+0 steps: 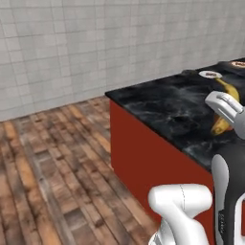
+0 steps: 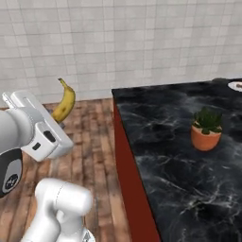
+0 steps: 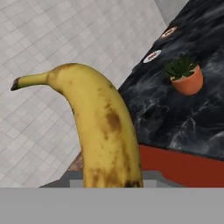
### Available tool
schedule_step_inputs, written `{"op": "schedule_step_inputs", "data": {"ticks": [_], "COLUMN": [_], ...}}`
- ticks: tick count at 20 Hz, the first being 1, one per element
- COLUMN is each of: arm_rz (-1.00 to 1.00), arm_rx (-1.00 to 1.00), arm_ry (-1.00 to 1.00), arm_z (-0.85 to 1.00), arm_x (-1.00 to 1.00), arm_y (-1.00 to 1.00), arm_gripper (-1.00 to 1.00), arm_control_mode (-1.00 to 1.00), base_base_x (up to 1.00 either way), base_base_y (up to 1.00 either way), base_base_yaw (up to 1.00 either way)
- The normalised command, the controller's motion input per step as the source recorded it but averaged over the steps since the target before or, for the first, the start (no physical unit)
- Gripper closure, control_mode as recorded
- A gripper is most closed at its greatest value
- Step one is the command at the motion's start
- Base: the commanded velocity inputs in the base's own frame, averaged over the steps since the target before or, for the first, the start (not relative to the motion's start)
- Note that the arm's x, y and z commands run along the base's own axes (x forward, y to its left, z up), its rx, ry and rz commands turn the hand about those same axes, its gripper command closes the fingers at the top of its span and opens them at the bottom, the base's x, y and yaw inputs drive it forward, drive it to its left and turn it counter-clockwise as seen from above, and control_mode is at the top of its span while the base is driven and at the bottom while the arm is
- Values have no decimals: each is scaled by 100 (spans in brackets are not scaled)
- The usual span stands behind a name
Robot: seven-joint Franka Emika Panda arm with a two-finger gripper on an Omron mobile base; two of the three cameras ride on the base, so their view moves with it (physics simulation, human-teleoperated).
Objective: Pick up the banana and pear from the fridge and place one fruit on each plate on the dining counter.
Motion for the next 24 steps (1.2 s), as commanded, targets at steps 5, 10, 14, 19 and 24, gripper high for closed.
{"op": "schedule_step_inputs", "data": {"ticks": [5,10,14,19,24], "arm_rz": [0,0,0,0,0], "arm_rx": [0,0,0,0,0], "arm_ry": [0,0,0,0,0], "arm_z": [0,0,0,0,0], "arm_x": [0,0,0,0,0], "arm_y": [0,0,0,0,0], "arm_gripper": [100,100,100,100,100], "arm_control_mode": [100,100,100,100,100], "base_base_x": [28,94,100,100,100], "base_base_y": [100,100,100,94,82], "base_base_yaw": [-8,-17,-18,-23,-32]}}
